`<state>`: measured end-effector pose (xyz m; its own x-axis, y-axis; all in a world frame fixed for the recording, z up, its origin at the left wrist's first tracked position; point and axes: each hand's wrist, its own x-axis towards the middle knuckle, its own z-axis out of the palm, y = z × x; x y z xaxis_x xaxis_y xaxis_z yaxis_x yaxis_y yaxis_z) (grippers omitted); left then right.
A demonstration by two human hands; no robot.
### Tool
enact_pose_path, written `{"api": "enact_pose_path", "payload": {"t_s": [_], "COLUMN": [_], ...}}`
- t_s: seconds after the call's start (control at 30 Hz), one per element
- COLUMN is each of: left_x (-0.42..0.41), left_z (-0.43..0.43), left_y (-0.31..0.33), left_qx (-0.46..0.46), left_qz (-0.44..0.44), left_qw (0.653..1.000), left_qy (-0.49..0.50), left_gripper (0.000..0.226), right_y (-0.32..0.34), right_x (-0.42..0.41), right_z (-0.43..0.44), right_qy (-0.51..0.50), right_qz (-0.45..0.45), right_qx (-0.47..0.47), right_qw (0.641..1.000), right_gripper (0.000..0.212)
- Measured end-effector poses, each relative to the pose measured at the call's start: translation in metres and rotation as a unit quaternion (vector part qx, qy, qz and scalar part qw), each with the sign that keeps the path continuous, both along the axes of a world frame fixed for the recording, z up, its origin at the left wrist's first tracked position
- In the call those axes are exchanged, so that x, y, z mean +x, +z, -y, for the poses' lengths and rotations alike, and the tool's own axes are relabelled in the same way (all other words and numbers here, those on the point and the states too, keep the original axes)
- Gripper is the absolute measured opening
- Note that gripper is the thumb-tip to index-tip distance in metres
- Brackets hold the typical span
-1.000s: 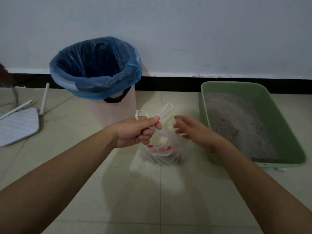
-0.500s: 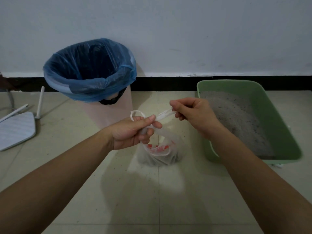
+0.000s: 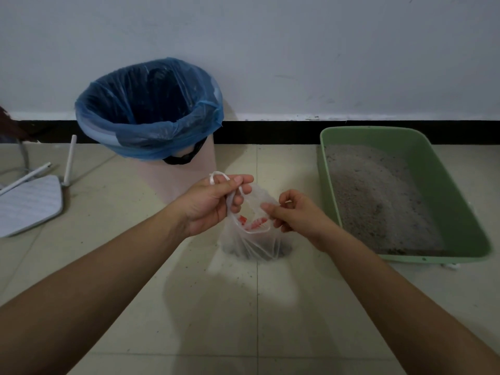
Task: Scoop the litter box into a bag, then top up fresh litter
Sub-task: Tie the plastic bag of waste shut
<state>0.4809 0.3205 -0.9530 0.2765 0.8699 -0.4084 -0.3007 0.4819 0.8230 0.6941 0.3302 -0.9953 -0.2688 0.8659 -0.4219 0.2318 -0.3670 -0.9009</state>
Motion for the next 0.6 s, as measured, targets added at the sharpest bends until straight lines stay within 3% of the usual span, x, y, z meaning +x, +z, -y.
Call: {"api": "enact_pose_path", "payload": {"t_s": [0.1,0.17,0.23,0.37,0.5,0.6], "left_x": [-0.006,-0.009,-0.013,-0.013,-0.003,0.001], "left_z": [0.003,0.004,0.003,-0.002,-0.005,-0.007], "left_y": [0.002,0.002,-0.001,-0.011,-0.016,-0.014], "left_qx": [0.015,0.027,0.039,0.066,0.032,-0.018], "left_qz": [-0.031,-0.062,-0.125,-0.291,-0.242,-0.078], "left_qw": [0.999,0.997,0.991,0.954,0.964,0.985], "left_qy": [-0.029,-0.038,-0.026,0.033,0.109,0.15], "left_gripper": [0.03,0.029,0.026,0.022,0.024,0.024], "right_y": [0.0,0.0,0.001,0.007,0.005,-0.004], "right_x": [-0.005,-0.007,-0.009,-0.009,-0.007,-0.005], "right_z": [-0.005,-0.006,-0.005,-0.003,-0.002,0.001], "right_qy": [0.045,0.1,0.107,0.063,0.078,0.111], "right_qz": [0.113,0.146,0.131,0.089,0.054,0.07], "right_qx": [0.104,0.143,0.155,0.155,0.096,0.049], "right_qw": [0.987,0.974,0.973,0.982,0.991,0.99], "right_gripper": [0.055,0.044,0.012,0.022,0.018,0.019]}}
